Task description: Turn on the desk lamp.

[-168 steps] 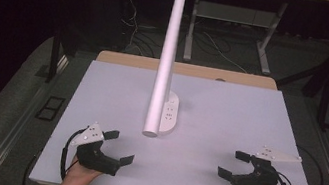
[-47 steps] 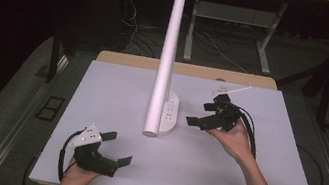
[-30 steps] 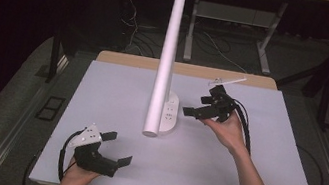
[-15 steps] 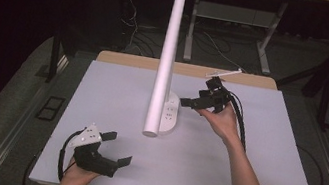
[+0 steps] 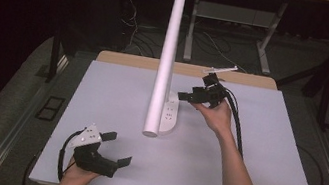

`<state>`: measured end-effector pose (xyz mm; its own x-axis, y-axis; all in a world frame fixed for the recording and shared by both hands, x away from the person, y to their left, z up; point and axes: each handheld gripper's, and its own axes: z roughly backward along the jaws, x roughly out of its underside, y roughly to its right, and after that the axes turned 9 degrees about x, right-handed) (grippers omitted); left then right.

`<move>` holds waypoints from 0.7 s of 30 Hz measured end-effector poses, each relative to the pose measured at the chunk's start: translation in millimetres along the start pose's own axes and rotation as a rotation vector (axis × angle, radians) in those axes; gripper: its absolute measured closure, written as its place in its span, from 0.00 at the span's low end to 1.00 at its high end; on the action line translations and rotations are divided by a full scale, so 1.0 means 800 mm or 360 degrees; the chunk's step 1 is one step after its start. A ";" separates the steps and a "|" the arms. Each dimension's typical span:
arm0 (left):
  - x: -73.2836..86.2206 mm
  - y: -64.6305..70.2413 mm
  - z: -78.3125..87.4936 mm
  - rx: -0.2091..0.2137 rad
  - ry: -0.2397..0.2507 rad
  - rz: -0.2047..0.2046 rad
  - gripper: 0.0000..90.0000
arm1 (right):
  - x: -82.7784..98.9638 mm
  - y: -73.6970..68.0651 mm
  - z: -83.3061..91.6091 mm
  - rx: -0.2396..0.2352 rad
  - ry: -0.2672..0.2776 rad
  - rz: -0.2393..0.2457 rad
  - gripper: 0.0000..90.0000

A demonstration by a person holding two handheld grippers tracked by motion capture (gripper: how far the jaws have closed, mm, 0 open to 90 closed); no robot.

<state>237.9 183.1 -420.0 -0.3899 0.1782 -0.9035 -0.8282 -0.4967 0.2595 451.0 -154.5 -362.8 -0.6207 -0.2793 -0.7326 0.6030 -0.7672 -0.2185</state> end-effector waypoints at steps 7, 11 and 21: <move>0.000 0.000 0.001 -0.0002 0.0002 0.0004 0.00 | 0.002 0.005 -0.015 -0.0011 0.0025 -0.0045 0.43; 0.000 -0.001 0.001 -0.0006 0.0002 0.0006 0.00 | 0.003 0.010 -0.021 -0.0019 0.0030 -0.0081 0.49; 0.000 -0.001 0.002 -0.0001 0.0005 0.0003 0.00 | 0.010 0.021 -0.042 -0.0067 0.0017 -0.0170 0.62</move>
<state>238.3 184.8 -419.4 -0.3905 0.1745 -0.9039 -0.8270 -0.4978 0.2611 472.9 -150.1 -394.2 -0.6774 -0.1909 -0.7104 0.5542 -0.7675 -0.3222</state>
